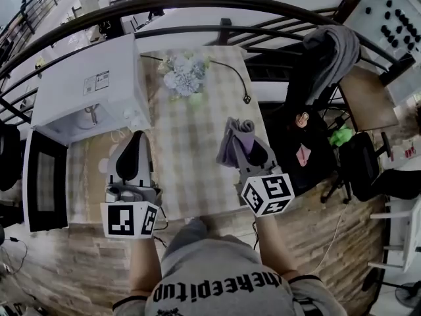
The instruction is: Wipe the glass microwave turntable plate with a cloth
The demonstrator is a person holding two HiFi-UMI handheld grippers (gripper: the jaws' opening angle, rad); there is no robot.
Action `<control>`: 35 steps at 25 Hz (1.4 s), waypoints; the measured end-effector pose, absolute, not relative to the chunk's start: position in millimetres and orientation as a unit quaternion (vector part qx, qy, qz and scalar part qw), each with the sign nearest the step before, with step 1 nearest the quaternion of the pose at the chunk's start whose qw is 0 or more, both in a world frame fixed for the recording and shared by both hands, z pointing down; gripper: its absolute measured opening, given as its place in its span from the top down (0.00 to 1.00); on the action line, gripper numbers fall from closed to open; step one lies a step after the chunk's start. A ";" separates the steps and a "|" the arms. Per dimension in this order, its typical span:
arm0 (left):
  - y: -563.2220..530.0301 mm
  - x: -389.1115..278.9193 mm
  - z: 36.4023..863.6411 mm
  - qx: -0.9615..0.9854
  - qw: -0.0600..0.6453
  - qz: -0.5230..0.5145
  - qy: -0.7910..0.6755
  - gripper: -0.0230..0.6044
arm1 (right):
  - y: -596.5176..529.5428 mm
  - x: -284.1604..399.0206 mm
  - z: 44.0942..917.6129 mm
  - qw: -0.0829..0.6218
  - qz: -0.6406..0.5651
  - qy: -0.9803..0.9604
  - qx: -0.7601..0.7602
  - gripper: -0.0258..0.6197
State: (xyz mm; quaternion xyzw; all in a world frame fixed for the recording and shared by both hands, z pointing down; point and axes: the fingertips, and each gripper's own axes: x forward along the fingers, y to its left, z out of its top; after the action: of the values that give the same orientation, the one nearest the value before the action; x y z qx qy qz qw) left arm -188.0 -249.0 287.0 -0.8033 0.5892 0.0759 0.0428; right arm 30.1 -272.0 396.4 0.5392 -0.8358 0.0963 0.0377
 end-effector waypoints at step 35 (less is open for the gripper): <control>-318.1 -211.4 358.7 -0.828 0.005 0.030 0.561 0.95 | -340.3 -65.0 629.4 0.325 0.188 -0.799 0.469 0.79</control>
State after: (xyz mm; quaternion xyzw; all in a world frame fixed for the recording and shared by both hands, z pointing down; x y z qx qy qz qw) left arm -211.4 -318.1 358.7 -0.8275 0.5606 0.0296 0.0051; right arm -65.0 -340.3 629.4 0.4689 -0.7995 0.1882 0.3249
